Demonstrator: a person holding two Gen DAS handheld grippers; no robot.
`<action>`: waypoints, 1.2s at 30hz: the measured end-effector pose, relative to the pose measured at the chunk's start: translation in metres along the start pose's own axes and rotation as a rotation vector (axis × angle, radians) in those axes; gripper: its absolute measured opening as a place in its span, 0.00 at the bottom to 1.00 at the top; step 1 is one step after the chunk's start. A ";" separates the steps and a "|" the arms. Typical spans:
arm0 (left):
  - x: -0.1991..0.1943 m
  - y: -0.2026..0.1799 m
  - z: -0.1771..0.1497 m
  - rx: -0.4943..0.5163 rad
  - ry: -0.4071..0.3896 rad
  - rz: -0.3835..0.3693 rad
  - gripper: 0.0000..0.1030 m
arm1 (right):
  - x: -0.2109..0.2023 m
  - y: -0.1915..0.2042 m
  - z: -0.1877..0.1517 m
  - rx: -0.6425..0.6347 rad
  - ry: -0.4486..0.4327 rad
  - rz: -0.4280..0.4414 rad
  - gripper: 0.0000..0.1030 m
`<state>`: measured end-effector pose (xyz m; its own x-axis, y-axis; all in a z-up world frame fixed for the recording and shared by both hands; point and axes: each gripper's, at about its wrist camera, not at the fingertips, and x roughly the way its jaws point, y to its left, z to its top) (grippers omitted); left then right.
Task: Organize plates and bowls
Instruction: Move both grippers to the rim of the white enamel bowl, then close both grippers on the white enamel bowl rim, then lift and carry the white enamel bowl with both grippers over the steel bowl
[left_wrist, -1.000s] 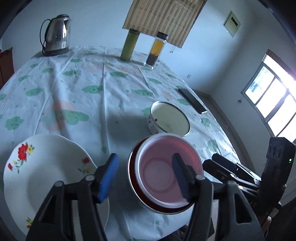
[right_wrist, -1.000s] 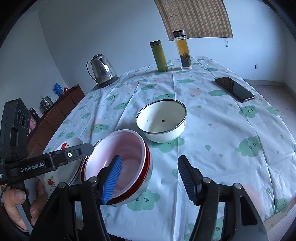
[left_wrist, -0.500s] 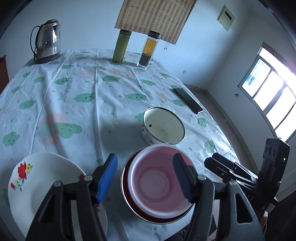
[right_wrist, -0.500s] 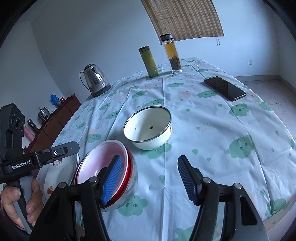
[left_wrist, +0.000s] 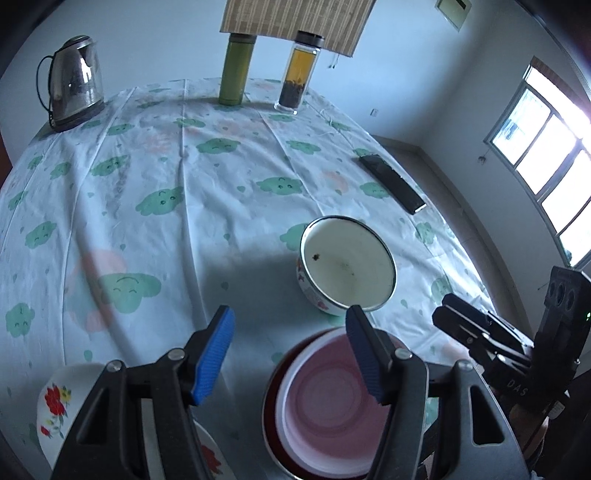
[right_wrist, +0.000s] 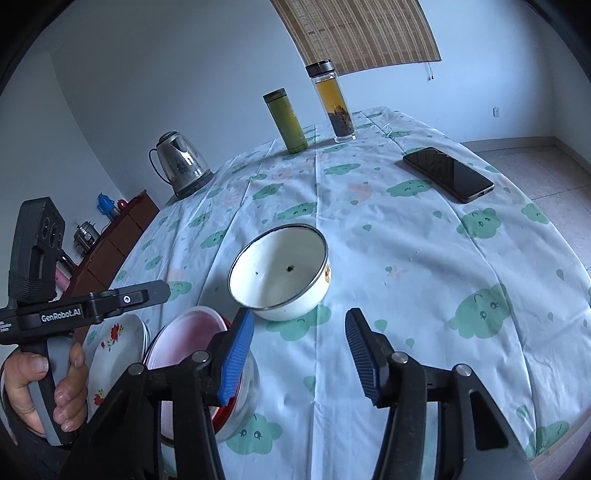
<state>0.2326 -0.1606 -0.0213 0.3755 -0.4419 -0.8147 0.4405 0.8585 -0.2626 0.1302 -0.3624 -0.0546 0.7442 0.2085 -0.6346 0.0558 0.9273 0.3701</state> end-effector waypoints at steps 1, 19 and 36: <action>0.003 -0.001 0.002 0.004 0.007 0.012 0.61 | 0.002 -0.001 0.003 0.001 0.005 -0.001 0.50; 0.066 -0.007 0.045 0.066 0.163 0.020 0.20 | 0.054 -0.009 0.034 0.030 0.108 0.037 0.43; 0.081 -0.013 0.051 0.073 0.172 -0.030 0.15 | 0.074 -0.018 0.031 0.077 0.130 0.073 0.21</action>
<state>0.2987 -0.2208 -0.0578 0.2186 -0.4109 -0.8851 0.5099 0.8214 -0.2554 0.2045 -0.3728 -0.0872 0.6558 0.3177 -0.6848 0.0590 0.8828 0.4661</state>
